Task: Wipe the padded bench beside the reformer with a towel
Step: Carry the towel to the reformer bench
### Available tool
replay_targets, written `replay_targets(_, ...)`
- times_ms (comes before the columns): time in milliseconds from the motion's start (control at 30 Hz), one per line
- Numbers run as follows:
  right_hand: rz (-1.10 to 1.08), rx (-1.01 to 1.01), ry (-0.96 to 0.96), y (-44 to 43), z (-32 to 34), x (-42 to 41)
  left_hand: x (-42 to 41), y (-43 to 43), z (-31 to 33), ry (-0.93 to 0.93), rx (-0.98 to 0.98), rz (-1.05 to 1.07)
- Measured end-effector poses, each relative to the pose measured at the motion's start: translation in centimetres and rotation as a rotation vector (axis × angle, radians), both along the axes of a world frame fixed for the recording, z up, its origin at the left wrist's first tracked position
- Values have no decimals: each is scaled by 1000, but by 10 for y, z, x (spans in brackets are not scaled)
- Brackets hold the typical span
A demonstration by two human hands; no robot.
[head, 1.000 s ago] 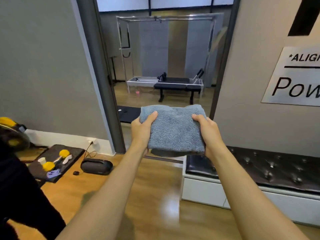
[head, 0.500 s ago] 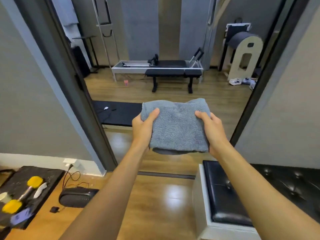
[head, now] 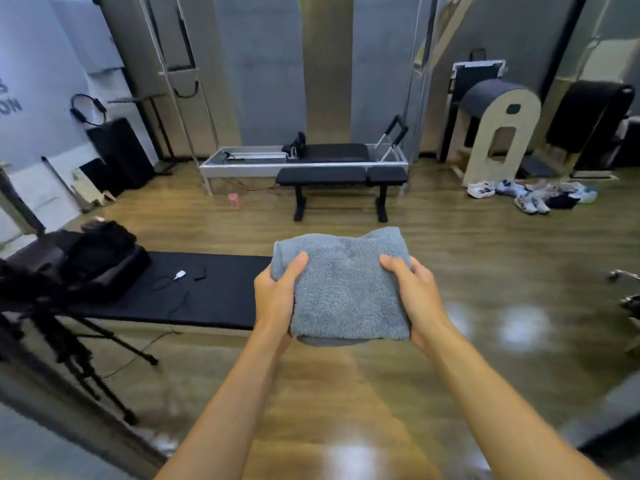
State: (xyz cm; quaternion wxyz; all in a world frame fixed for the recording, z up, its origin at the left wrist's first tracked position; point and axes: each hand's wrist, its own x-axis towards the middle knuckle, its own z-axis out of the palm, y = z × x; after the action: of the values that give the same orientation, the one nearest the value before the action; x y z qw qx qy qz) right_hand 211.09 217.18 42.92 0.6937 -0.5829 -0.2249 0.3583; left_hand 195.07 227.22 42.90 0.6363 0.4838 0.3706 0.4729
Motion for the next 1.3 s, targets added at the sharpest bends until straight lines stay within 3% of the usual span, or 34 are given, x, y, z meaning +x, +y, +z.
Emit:
replay_targets(700, 5, -23, 74, 602, -6, 393, 395, 610, -11, -37, -18, -10)
replay_targets(1033, 321, -73, 280, 877, -20, 569, 554, 859, -34, -52, -103, 157)
replay_targets(1300, 354, -104, 343, 1085, -46, 657, 637, 1061, -65, -12, -152, 205)
